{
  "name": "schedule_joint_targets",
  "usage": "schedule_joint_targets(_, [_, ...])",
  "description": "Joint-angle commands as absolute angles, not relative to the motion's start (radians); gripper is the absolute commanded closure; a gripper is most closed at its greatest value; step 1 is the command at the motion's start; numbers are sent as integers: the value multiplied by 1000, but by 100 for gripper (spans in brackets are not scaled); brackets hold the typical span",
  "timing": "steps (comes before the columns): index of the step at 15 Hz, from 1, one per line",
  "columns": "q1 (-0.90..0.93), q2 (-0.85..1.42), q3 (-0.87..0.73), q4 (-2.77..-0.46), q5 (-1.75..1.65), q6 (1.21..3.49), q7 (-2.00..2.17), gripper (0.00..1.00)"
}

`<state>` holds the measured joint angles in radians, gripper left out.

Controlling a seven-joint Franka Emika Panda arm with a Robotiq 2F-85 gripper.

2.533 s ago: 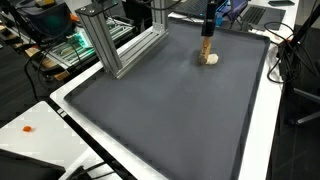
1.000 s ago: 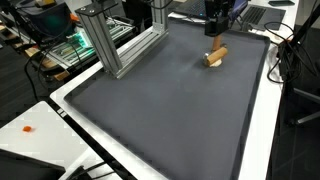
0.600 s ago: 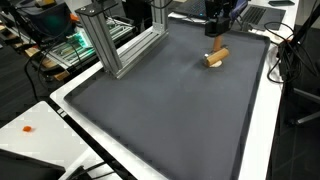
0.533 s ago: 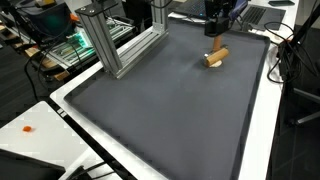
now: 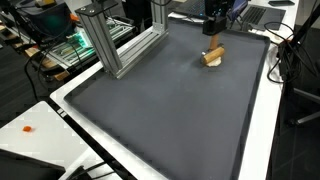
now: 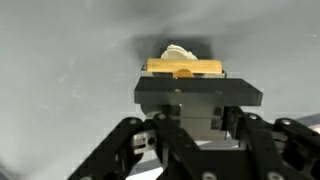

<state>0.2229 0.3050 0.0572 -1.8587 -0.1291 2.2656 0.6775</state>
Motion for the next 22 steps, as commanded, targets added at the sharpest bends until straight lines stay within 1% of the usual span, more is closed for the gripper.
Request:
schedule_joint_targets(1, [218,321,64,-1851,-99,2193,636,73])
schedule_joint_targets(13, [213,319,67,-1842,-69,2120,538,73])
schedule_joint_targets(22, [208,311,67,-1822,-94,2131,399,73])
